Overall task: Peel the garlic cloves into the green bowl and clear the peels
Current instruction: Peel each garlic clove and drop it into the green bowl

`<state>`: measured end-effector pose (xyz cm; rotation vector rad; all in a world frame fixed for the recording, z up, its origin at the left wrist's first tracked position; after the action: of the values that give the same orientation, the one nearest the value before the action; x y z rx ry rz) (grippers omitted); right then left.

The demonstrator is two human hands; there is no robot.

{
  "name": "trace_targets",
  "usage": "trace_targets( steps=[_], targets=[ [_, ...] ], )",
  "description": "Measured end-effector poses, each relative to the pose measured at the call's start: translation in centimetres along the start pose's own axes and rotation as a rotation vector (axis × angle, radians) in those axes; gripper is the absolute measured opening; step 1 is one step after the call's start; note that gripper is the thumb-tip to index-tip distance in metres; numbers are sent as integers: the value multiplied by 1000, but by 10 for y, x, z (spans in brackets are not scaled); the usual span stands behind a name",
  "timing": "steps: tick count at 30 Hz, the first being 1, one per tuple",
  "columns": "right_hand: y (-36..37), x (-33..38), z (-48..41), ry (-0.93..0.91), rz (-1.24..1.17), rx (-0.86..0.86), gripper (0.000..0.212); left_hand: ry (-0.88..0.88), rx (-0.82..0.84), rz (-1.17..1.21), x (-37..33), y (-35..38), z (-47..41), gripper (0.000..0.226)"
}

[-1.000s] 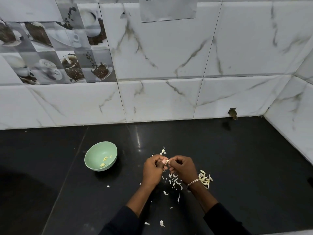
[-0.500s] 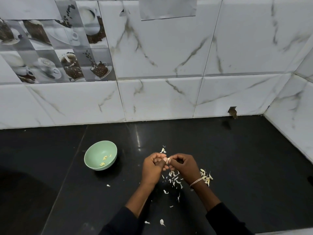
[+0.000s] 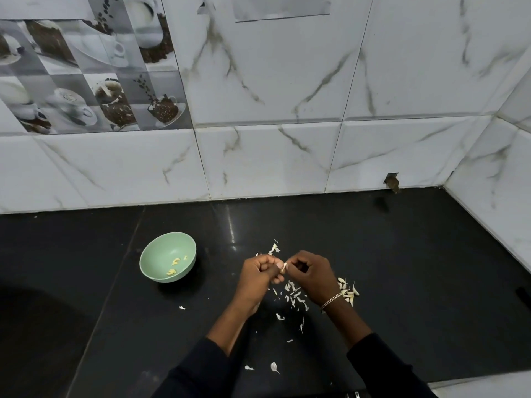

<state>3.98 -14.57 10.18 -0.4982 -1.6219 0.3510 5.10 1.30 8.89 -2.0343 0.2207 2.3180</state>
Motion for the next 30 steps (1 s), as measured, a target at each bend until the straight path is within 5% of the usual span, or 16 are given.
trace_targets(
  steps=[23,30],
  targets=[
    [-5,6,-1,45,-94,-93,17,4,54,-4,-17,11,1,14],
    [-6,6,8,12,-75,-80,17,-77,11,206,-10,10,6,13]
  ],
)
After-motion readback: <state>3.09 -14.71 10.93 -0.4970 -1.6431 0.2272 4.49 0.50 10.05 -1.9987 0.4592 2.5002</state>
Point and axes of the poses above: each hand's wrist, its own z-axis away from the middle knuckle, its own y-axis out of the palm, x = y × z, the point moved 2 cm from there along -z, towards the middle knuckle, and after that the axes turned 2 degrees about y, right-handed, at the moved point
